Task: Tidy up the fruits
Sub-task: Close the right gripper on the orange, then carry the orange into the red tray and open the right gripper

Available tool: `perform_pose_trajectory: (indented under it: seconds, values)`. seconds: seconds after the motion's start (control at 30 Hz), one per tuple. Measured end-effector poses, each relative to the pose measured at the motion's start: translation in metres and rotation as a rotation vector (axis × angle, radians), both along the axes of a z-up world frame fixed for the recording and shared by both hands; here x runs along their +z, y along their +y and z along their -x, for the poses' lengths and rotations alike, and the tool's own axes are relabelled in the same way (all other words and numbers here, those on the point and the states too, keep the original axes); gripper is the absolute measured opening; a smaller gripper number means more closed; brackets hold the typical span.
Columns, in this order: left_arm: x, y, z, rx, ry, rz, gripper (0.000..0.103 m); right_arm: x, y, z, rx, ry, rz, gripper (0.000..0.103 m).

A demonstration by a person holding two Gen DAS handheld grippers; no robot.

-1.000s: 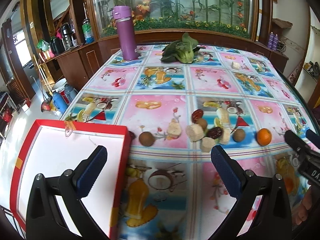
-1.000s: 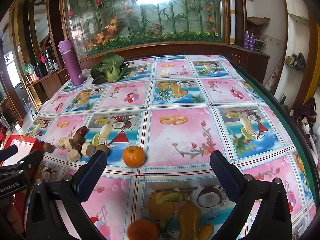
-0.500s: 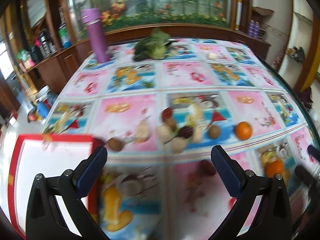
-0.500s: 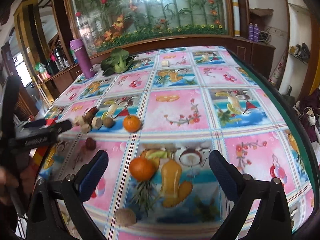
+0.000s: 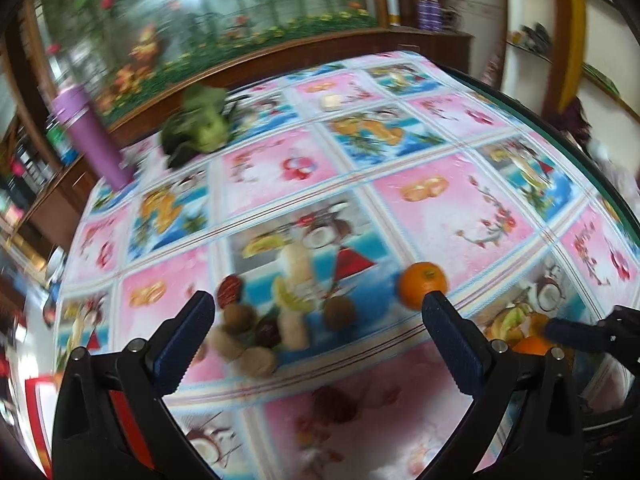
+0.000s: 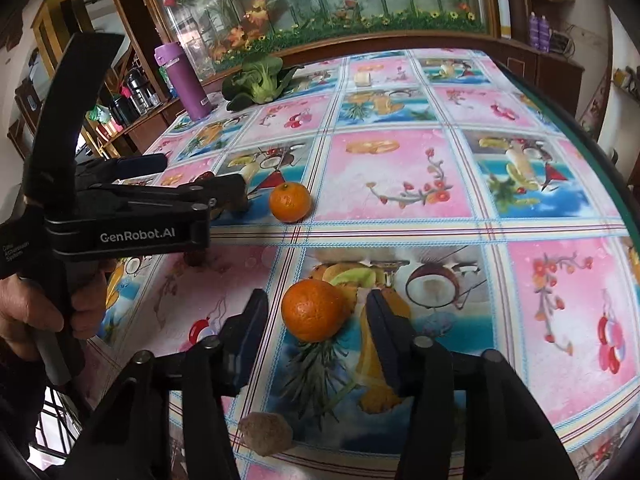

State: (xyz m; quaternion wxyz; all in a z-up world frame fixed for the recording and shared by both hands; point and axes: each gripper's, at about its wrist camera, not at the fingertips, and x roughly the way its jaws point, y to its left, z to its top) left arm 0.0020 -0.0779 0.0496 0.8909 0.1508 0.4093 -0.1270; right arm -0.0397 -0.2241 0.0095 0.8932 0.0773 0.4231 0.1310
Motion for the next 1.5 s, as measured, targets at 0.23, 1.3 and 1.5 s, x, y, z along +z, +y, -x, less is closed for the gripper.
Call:
perform_pose_trajectory:
  seconds: [0.23,1.3,1.5]
  values:
    - [-0.014,-0.031,-0.009,-0.142,0.076,0.020,0.083,-0.008,0.000,-0.002,0.008,0.029,-0.026,0.037]
    - [0.043,0.100,0.080,0.085,-0.027,0.211,0.034,0.031,0.064,0.011,0.102,-0.056,0.013,0.032]
    - [0.052,0.206,0.139,0.323,-0.103,0.188,0.034,0.042,0.127,0.024,0.226,-0.096,-0.015,0.032]
